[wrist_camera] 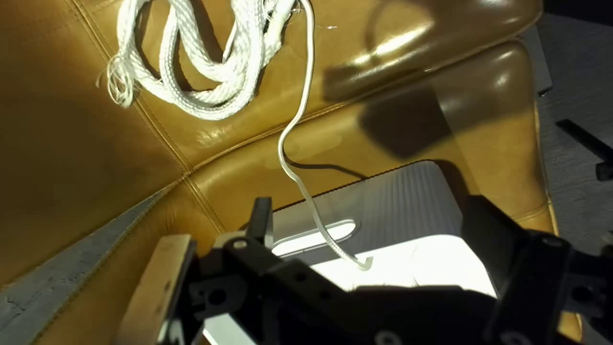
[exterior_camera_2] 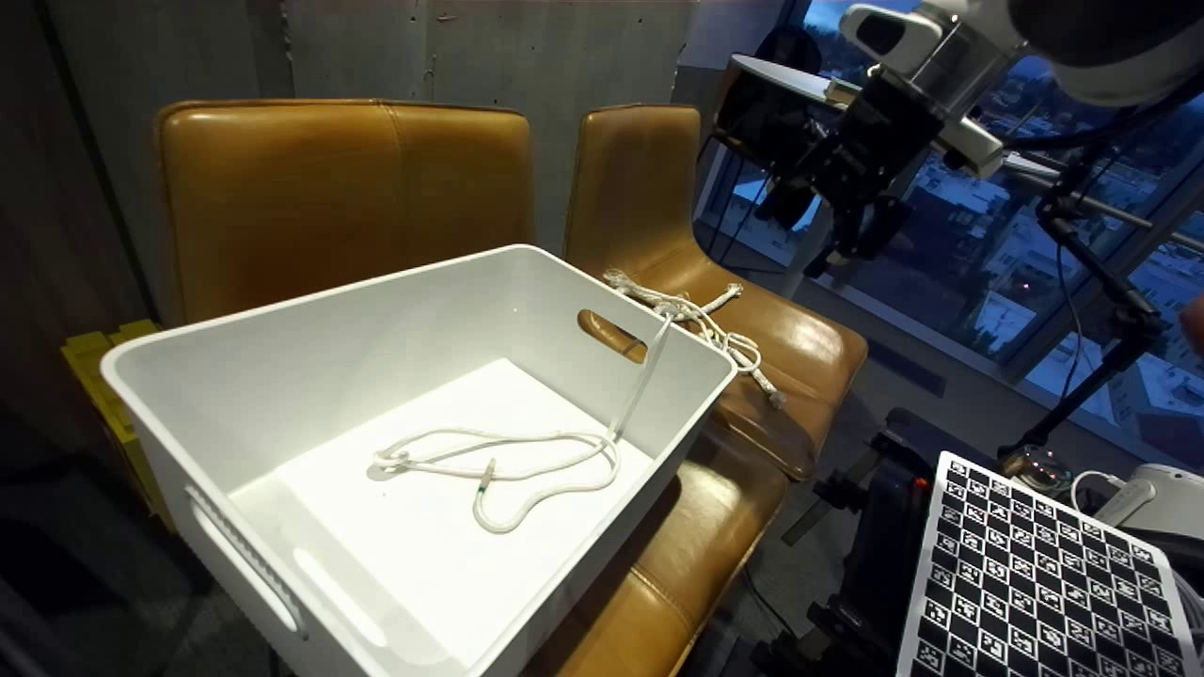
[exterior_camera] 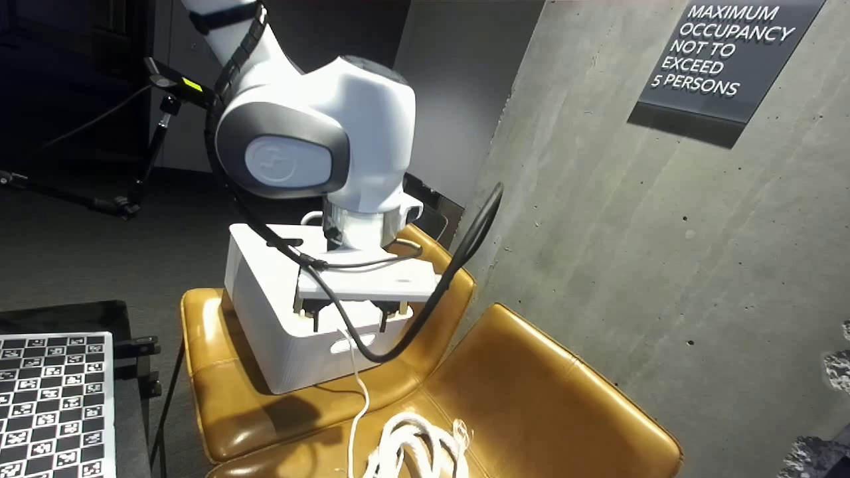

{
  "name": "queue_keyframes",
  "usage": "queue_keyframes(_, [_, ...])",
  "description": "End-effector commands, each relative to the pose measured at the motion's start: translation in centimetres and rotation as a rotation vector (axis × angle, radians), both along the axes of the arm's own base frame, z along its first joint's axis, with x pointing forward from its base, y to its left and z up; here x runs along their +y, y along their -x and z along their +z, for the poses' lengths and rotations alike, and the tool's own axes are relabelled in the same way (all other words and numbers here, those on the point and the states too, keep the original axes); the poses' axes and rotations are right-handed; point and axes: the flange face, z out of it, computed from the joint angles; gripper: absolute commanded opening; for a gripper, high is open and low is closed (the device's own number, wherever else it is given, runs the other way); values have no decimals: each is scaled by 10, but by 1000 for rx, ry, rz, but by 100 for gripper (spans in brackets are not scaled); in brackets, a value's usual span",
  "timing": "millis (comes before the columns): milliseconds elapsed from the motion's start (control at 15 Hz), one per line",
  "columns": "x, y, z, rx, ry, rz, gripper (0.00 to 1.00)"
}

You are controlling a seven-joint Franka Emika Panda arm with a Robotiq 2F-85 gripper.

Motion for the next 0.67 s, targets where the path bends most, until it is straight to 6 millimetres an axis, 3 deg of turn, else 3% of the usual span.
queue_keyframes(0, [-4,-30,-41,-25,-9,88,100])
queue_keyframes(267, [-3,-67,-85,-22,0,134,100])
queue_keyframes(600, [-19,-100,-143,-4,43,119,100])
